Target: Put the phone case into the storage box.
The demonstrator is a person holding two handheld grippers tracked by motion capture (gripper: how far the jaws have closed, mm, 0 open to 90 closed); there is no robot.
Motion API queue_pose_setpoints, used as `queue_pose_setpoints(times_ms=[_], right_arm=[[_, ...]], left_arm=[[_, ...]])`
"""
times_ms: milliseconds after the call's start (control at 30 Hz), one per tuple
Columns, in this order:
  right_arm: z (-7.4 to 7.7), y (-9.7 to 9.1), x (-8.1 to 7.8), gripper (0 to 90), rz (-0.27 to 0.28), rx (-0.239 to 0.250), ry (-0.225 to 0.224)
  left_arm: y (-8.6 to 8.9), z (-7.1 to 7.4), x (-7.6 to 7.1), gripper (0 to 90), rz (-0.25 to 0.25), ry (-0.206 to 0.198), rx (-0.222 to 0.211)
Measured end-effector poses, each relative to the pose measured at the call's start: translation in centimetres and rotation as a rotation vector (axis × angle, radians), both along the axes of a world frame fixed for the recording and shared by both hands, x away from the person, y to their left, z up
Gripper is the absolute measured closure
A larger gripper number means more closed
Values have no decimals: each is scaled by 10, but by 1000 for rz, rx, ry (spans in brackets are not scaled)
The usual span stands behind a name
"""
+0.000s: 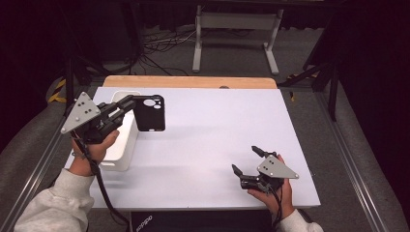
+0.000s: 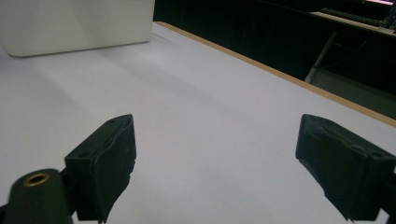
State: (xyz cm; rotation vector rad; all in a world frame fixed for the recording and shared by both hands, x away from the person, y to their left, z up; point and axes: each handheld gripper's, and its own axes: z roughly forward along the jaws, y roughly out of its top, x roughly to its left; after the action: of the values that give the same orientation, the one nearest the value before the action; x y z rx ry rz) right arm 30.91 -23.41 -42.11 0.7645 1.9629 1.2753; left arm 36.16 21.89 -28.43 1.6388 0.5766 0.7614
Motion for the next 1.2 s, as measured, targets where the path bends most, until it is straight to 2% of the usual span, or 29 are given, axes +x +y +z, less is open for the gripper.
queue_pose_setpoints(times_ms=[133, 433, 667, 833, 967, 1200], right_arm=[[0, -1, 0, 129, -4, -1, 0], [0, -1, 2, 130, -15, 4, 6], [1, 4, 0, 130, -14, -10, -20], [2, 7, -2, 130, -9, -24, -35], [1, 7, -2, 130, -13, -23, -33], [0, 6, -1, 130, -9, -20, -27]], left_arm=[[8, 2, 0, 836, 0, 2, -10], [21, 1, 1, 836, 12, -1, 14], [32, 1, 4, 836, 34, 3, 20], [37, -1, 11, 836, 62, 9, 19], [45, -5, 23, 836, 100, 26, 22], [54, -9, 36, 836, 101, 33, 19]])
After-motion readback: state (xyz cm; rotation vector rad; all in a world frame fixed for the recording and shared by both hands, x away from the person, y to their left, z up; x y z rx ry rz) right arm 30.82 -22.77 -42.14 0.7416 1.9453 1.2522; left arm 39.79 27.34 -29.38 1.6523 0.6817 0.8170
